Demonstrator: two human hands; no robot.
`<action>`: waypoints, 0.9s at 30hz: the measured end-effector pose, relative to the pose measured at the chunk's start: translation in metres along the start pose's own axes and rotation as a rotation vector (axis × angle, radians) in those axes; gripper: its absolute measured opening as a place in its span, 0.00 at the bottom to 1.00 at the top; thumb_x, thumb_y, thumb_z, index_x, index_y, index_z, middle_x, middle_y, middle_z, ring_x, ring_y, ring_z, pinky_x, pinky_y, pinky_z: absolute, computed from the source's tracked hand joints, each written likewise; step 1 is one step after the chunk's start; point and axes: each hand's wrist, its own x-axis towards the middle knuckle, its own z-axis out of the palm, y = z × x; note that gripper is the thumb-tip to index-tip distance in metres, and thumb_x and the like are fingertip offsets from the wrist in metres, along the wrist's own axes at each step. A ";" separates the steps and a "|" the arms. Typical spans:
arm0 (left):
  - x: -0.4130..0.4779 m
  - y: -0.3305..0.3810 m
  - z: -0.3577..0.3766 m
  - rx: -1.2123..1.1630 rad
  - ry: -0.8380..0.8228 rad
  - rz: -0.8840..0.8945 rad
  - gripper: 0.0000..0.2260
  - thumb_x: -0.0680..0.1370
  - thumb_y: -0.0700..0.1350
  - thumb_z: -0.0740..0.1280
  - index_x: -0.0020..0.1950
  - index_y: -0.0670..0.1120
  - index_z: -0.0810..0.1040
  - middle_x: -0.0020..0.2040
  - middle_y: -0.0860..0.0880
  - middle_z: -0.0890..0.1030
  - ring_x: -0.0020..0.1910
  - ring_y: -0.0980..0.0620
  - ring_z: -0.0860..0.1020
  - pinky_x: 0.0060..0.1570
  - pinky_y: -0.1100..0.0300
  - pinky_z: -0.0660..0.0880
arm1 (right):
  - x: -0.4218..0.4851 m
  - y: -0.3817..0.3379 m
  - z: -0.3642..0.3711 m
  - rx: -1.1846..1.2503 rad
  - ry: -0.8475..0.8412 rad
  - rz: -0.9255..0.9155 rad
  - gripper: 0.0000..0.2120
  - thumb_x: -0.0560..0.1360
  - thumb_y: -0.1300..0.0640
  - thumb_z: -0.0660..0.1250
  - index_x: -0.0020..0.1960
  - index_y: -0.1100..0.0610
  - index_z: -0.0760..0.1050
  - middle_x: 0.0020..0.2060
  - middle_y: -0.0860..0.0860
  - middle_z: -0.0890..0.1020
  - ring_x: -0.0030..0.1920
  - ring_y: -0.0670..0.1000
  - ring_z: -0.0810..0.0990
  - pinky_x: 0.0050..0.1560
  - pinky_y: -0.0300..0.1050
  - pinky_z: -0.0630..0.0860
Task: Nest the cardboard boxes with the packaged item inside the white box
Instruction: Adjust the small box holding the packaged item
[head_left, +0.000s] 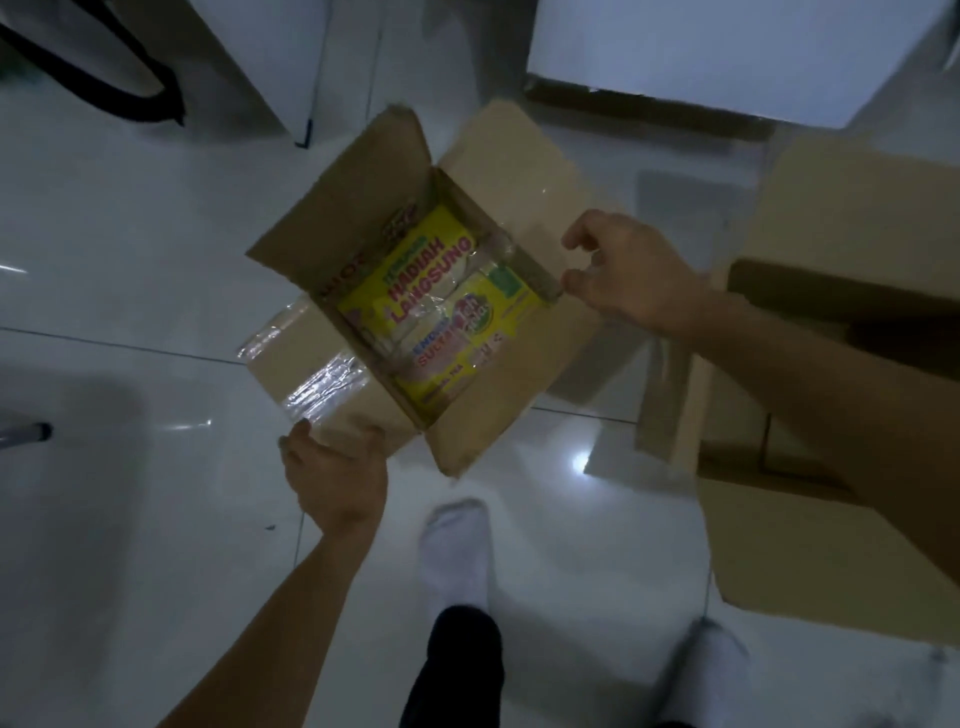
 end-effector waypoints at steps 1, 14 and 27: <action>0.010 0.001 0.001 -0.008 -0.002 -0.032 0.32 0.68 0.49 0.72 0.66 0.37 0.66 0.65 0.34 0.70 0.64 0.33 0.69 0.59 0.41 0.70 | 0.014 0.000 0.004 -0.032 -0.017 0.014 0.20 0.71 0.55 0.68 0.61 0.59 0.71 0.59 0.61 0.75 0.57 0.60 0.75 0.52 0.45 0.69; 0.080 0.007 0.017 -0.141 -0.079 -0.394 0.43 0.54 0.60 0.75 0.63 0.42 0.67 0.58 0.43 0.78 0.58 0.40 0.77 0.61 0.45 0.72 | 0.118 0.018 0.025 0.005 -0.031 0.292 0.39 0.68 0.58 0.73 0.71 0.60 0.55 0.66 0.63 0.67 0.65 0.63 0.69 0.56 0.48 0.68; 0.035 0.015 -0.014 -0.284 0.182 -0.024 0.13 0.73 0.38 0.66 0.57 0.40 0.77 0.38 0.45 0.79 0.34 0.52 0.75 0.36 0.75 0.70 | 0.074 -0.011 0.008 -0.246 0.127 0.057 0.11 0.72 0.59 0.62 0.51 0.60 0.78 0.47 0.64 0.82 0.47 0.65 0.79 0.44 0.48 0.75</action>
